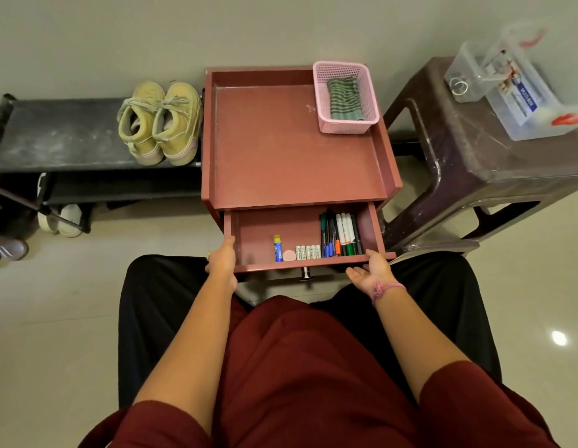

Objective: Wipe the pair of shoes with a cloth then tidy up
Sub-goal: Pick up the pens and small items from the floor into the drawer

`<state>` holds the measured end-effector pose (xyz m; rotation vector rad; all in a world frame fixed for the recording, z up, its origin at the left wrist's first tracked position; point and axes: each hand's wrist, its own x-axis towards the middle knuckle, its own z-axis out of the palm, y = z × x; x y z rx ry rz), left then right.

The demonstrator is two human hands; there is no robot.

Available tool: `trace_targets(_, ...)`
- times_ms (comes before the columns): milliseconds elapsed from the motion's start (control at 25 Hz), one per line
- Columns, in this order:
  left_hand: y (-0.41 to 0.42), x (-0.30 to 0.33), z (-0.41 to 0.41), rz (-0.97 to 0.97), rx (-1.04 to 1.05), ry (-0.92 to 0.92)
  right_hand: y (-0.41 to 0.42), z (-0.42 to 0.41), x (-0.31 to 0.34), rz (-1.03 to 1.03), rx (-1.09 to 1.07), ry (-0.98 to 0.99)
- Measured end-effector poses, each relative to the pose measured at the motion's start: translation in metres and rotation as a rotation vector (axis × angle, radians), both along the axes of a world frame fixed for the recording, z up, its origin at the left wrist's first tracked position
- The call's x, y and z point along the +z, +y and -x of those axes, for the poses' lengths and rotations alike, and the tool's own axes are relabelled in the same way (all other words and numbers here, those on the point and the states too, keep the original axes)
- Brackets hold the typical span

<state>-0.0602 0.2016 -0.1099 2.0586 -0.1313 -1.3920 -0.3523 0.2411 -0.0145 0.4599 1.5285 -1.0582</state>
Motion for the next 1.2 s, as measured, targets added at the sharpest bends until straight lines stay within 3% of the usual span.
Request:
trace_targets(80, 0.001, -0.004, -0.001, 0.006, 0.11, 0.082, -0.001, -0.004, -0.002, 0.03, -0.038, -0.029)
trace_targets(200, 0.017, 0.091, 0.023, 0.08, 0.235, 0.21, -0.002, -0.008, -0.003, 0.039, -0.07, -0.031)
trace_targets(280, 0.022, 0.11, 0.034, 0.103, 0.299, 0.271, -0.003, -0.009, -0.004, 0.037, -0.074, -0.03)
trace_targets(680, 0.015, 0.098, 0.036, 0.151, 0.412, 0.498, -0.005, -0.001, -0.014, 0.111, -0.069, -0.09)
trace_targets(1200, -0.034, 0.088, 0.031, 0.312, 0.307, 0.642, -0.077, -0.009, -0.006, 0.206, 0.131, 0.018)
